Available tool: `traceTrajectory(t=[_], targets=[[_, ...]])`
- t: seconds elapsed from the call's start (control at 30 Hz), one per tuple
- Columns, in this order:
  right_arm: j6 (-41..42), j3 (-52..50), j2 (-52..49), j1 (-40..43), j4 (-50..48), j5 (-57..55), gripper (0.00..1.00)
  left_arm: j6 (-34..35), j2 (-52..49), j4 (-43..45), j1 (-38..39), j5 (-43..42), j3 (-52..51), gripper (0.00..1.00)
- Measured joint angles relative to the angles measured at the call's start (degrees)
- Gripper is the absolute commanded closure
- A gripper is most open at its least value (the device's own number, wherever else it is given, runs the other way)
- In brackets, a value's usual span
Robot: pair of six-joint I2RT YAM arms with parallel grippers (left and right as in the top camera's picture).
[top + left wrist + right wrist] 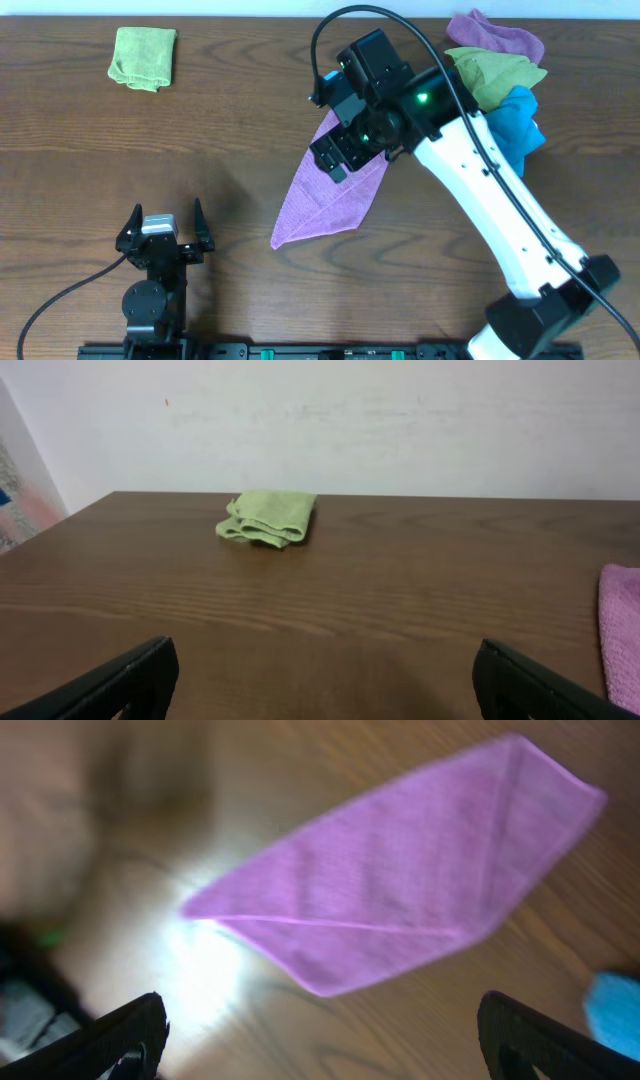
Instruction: Fold the cloth
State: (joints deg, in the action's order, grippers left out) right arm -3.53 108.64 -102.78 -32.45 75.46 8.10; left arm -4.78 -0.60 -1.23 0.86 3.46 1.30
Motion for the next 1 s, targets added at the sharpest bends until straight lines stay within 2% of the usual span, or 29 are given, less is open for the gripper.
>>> traceTrajectory(t=[0.07, 0.1, 0.2, 0.23, 0.33, 0.47, 0.57, 0.63, 0.77, 1.0], targets=[[1.4, 0.0, -1.3, 1.0, 1.5, -2.1, 0.1, 0.0, 0.0, 0.0, 0.0, 0.0, 0.0, 0.04], [2.3, -0.3, -2.0, 1.5, 2.1, -2.8, 0.17, 0.0, 0.0, 0.0, 0.0, 0.0, 0.0, 0.04], [5.6, -5.0, -3.9, 1.9, -0.4, -3.9, 0.2, 0.0, 0.0, 0.0, 0.0, 0.0, 0.0, 0.05], [7.1, -7.8, -4.6, 1.9, -2.3, -4.1, 0.24, 0.0, 0.0, 0.0, 0.0, 0.0, 0.0, 0.05], [10.7, -14.8, -5.5, 2.4, -4.8, -4.5, 0.25, 0.0, 0.0, 0.0, 0.0, 0.0, 0.0, 0.04], [13.4, -25.1, -1.2, 5.8, -12.0, -4.9, 0.17, 0.0, 0.0, 0.0, 0.0, 0.0, 0.0, 0.05], [13.8, -33.5, 6.7, 9.6, -21.7, -1.4, 0.26, 0.0, 0.0, 0.0, 0.0, 0.0, 0.0, 0.05], [13.9, -36.9, 8.5, 11.1, -27.3, 1.7, 0.32, 0.0, 0.0, 0.0, 0.0, 0.0, 0.0, 0.05], [14.1, -41.1, 5.7, 11.8, -34.6, 6.9, 0.37, 0.0, 0.0, 0.0, 0.0, 0.0, 0.0, 0.05], [14.3, -41.3, -0.8, 14.1, -41.5, 9.3, 0.43, 0.0, 0.0, 0.0, 0.0, 0.0, 0.0, 0.05]])
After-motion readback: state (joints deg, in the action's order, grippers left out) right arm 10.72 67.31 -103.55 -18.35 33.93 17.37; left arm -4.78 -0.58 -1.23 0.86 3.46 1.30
